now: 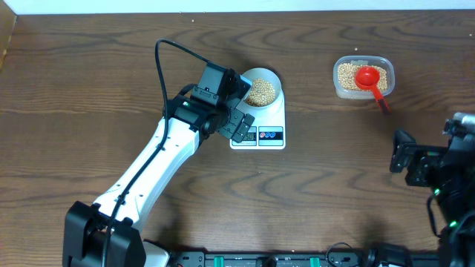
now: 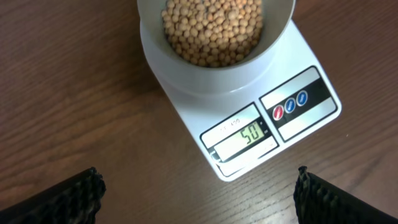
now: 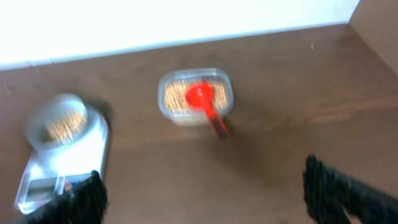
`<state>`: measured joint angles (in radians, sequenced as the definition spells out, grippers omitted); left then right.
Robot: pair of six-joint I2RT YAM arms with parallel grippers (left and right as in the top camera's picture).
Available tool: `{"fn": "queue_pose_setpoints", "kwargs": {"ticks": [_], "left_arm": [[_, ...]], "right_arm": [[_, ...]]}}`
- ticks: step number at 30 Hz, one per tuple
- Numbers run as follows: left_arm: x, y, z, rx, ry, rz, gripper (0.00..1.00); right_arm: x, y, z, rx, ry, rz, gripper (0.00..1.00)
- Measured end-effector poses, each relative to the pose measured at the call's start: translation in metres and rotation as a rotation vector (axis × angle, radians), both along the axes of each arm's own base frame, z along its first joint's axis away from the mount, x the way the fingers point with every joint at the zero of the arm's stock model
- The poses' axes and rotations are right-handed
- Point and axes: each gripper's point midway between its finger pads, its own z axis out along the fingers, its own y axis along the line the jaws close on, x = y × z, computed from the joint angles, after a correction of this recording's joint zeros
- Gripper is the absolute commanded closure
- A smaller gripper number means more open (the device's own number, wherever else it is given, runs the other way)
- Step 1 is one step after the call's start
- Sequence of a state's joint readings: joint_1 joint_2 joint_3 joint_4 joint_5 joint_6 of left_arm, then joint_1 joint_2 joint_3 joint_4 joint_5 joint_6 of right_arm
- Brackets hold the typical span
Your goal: Scoop item into bowl and weigh 50g on scale
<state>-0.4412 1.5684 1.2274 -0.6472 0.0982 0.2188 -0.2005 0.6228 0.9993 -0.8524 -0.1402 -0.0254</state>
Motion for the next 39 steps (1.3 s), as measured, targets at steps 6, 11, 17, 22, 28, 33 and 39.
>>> {"fn": "queue_pose_setpoints", "kwargs": {"ticks": [6, 11, 17, 22, 28, 33, 39], "left_arm": [[0.000, 0.000, 0.000, 0.000, 0.000, 0.000, 0.00], [0.000, 0.000, 0.000, 0.000, 0.000, 0.000, 0.00], [0.000, 0.000, 0.000, 0.000, 0.000, 0.000, 0.00], [0.000, 0.000, 0.000, 0.000, -0.001, 0.000, 0.00], [0.000, 0.000, 0.000, 0.000, -0.001, 0.000, 0.01], [0.000, 0.000, 0.000, 0.000, 0.000, 0.000, 0.00], [0.000, 0.000, 0.000, 0.000, 0.000, 0.000, 0.00]], "right_arm": [[0.007, 0.008, -0.043, -0.173, -0.159, 0.100, 0.01], [0.013, 0.017, -0.077, -0.274, -0.257, 0.170, 0.01], [0.020, 0.022, -0.101, -0.325, -0.365, 0.188, 0.01], [0.021, 0.022, -0.125, -0.322, -0.385, 0.182, 0.01], [0.018, 0.022, -0.145, -0.263, -0.391, 0.163, 0.01], [0.017, 0.021, -0.141, -0.246, -0.405, 0.153, 0.01], [0.017, 0.021, -0.141, -0.243, -0.406, 0.153, 0.01]]}}
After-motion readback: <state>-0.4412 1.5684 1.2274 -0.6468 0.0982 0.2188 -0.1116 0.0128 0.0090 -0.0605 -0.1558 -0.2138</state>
